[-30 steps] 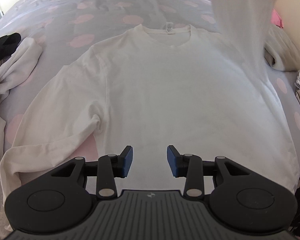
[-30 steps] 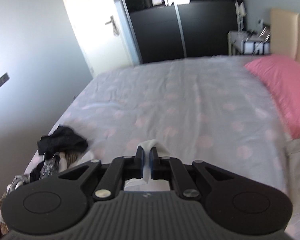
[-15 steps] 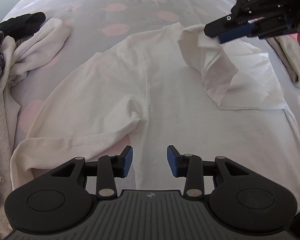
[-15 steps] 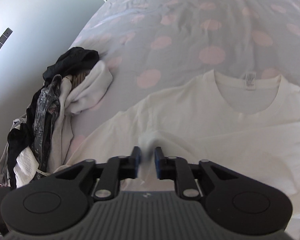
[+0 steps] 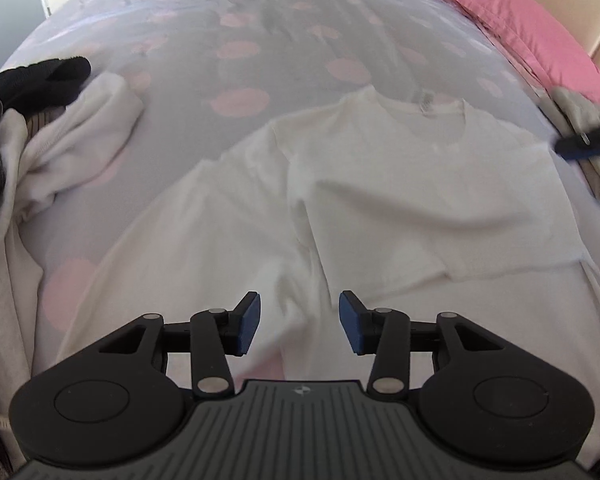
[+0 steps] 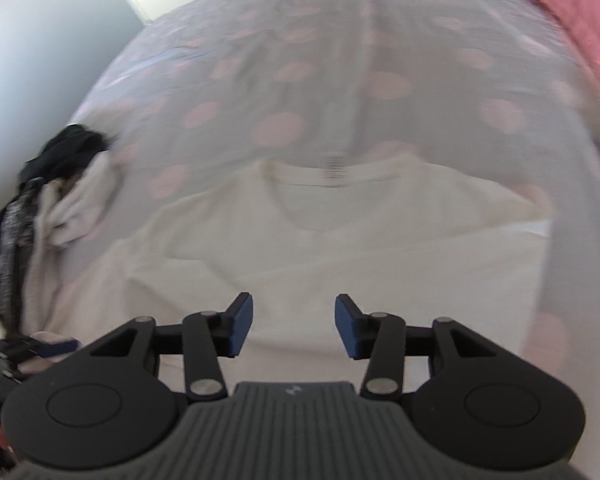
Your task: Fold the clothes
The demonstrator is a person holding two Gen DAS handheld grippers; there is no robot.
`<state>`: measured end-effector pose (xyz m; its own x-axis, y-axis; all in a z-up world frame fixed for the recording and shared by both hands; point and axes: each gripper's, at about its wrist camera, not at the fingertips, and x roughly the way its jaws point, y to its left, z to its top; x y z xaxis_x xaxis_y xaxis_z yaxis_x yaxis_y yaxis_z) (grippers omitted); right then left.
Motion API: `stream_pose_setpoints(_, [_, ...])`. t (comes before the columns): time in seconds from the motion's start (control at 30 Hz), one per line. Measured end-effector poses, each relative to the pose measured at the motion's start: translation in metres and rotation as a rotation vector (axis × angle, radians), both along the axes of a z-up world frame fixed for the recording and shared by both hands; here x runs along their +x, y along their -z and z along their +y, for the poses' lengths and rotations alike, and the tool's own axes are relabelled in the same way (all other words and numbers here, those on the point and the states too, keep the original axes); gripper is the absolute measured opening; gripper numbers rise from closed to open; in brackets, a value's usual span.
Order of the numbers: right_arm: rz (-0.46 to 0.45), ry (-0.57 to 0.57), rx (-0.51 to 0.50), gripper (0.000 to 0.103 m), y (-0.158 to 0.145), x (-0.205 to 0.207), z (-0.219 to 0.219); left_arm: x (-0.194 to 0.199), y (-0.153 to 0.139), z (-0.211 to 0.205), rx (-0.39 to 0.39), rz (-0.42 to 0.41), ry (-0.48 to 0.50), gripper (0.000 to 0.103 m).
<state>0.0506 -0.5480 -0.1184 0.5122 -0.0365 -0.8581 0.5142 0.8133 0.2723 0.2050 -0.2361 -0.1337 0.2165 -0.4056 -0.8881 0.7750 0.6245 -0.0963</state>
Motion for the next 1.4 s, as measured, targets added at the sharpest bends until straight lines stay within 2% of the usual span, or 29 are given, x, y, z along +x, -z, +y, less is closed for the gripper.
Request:
stream_pose_setpoints(0.23, [0.051,0.204,-0.072,0.048,0.014,-0.043,-0.088,0.035,0.009,-0.040,-0.022,-0.012,-0.050,0.041])
stream_pose_setpoints(0.47, [0.127,0.319,-0.142,0.046,0.039,-0.038,-0.161,0.055,0.024,-0.050,-0.022,-0.004,-0.075,0.041])
stream_pose_setpoints(0.57, [0.146,0.357,-0.142,0.041,0.057,-0.028,-0.180,0.062,0.030,-0.048,-0.026,0.015,-0.087,0.041])
stream_pose_setpoints(0.73, [0.132,0.407,-0.069,0.034,0.082,-0.017,-0.201,0.065,0.034,-0.052,-0.028,0.002,-0.076,0.041])
stream_pose_setpoints(0.83, [0.201,0.399,-0.096,0.002,0.092,-0.009,-0.201,0.066,0.033,-0.055,-0.036,-0.008,-0.076,0.041])
stream_pose_setpoints(0.87, [0.196,0.401,-0.107,0.002,0.091,-0.010,-0.202,0.067,0.033,-0.055,-0.039,-0.010,-0.077,0.041])
stream_pose_setpoints(1.0, [0.175,0.446,-0.259,0.001,0.075,-0.010,-0.209,0.069,0.031,-0.057,-0.050,-0.016,-0.084,0.041])
stream_pose_setpoints(1.1, [0.177,0.471,-0.235,0.001,0.080,-0.011,-0.219,0.069,0.034,-0.057,-0.034,-0.012,-0.089,0.041])
stream_pose_setpoints(1.2, [0.189,0.441,-0.237,0.002,0.088,-0.008,-0.219,0.067,0.035,-0.052,-0.022,-0.013,-0.088,0.041])
stream_pose_setpoints(1.3, [0.167,0.437,-0.278,0.014,0.084,-0.017,-0.212,0.062,0.034,-0.045,-0.035,0.004,-0.075,0.041])
stream_pose_setpoints(1.33, [0.154,0.435,-0.291,0.023,0.080,-0.022,-0.209,0.061,0.034,-0.043,-0.040,0.010,-0.070,0.041])
stream_pose_setpoints(1.4, [0.131,0.419,-0.294,0.026,0.073,-0.033,-0.198,0.056,0.034,-0.040,-0.048,0.016,-0.060,0.041])
